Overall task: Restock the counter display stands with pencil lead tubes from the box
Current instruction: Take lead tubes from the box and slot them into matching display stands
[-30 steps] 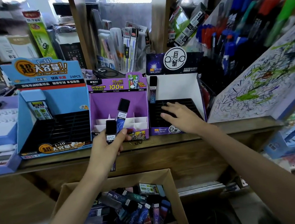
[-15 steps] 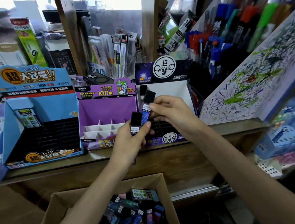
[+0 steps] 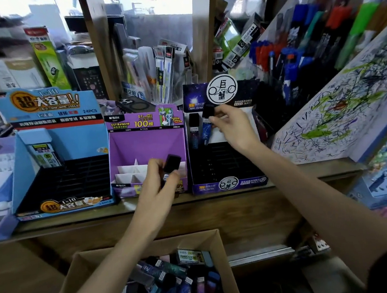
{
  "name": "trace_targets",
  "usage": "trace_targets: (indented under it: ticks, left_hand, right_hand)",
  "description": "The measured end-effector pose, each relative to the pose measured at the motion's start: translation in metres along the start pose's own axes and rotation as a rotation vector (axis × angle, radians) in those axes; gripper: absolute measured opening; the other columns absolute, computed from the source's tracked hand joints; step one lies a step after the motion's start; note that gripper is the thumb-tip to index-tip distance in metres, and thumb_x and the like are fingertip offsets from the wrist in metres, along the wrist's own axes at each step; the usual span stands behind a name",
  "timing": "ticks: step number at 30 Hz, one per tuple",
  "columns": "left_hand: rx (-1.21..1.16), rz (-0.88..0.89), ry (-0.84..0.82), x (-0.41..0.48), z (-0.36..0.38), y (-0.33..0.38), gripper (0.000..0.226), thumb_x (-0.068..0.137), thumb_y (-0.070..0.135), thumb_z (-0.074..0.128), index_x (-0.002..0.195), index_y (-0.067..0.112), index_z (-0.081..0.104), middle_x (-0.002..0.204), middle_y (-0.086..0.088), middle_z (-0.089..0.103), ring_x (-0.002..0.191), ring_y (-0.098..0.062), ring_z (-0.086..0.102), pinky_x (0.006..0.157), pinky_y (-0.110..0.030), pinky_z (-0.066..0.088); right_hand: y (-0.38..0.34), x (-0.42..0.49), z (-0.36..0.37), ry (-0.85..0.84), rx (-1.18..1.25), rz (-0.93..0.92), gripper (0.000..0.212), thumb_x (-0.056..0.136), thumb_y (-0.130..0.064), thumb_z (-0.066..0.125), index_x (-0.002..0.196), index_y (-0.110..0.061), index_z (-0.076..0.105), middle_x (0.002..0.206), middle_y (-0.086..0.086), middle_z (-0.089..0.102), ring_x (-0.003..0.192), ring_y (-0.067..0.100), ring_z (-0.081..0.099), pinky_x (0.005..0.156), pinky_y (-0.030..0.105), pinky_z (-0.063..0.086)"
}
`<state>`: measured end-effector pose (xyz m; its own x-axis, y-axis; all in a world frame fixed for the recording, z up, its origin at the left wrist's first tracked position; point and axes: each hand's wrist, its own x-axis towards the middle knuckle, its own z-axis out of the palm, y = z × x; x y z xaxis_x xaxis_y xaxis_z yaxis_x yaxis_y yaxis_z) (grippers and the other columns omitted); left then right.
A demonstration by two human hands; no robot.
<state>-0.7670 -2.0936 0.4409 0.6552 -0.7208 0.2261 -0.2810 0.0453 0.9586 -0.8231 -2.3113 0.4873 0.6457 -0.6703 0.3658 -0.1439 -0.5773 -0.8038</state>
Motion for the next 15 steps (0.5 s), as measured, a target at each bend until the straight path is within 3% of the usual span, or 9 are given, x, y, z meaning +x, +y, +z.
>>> trace_targets:
  ticks: [4,6,9,15]
  left_hand:
    - [-0.094,-0.081,0.043,0.000,-0.007,0.003,0.009,0.095,0.017,0.043,0.086,0.017,0.044,0.074,-0.007,0.048,0.064,-0.017,0.043,0.063,-0.036,0.036]
    - [-0.139,-0.095,0.069,0.002,-0.008,0.003,0.010,0.095,0.014,0.043,0.087,0.016,0.045,0.074,-0.006,0.052,0.061,-0.014,0.047,0.058,-0.030,0.041]
    - [-0.184,-0.082,0.048,0.002,-0.008,0.003,0.007,0.097,0.012,0.043,0.092,0.013,0.048,0.077,-0.001,0.058,0.059,-0.007,0.054,0.053,-0.021,0.046]
    - [-0.273,-0.096,0.040,-0.003,-0.004,0.008,0.008,0.095,0.012,0.049,0.100,0.009,0.055,0.076,0.003,0.067,0.064,-0.006,0.063,0.060,-0.022,0.054]
  right_hand:
    - [0.003,0.006,0.004,-0.043,-0.035,-0.005,0.011,0.091,-0.009,0.057,0.098,-0.002,0.062,0.081,0.010,0.063,0.070,0.014,0.058,0.060,0.012,0.041]
    - [0.005,0.008,0.005,-0.062,-0.048,0.011,0.011,0.090,-0.010,0.059,0.097,-0.002,0.063,0.082,0.011,0.064,0.072,0.018,0.060,0.063,0.018,0.043]
    - [0.010,0.009,0.009,-0.051,-0.056,0.036,0.011,0.089,-0.011,0.061,0.094,-0.004,0.067,0.079,0.007,0.065,0.071,0.016,0.061,0.062,0.016,0.044]
    - [0.008,0.008,0.013,-0.066,-0.137,0.101,0.017,0.090,-0.013,0.061,0.090,0.002,0.070,0.083,0.016,0.070,0.079,0.027,0.068,0.073,0.033,0.054]
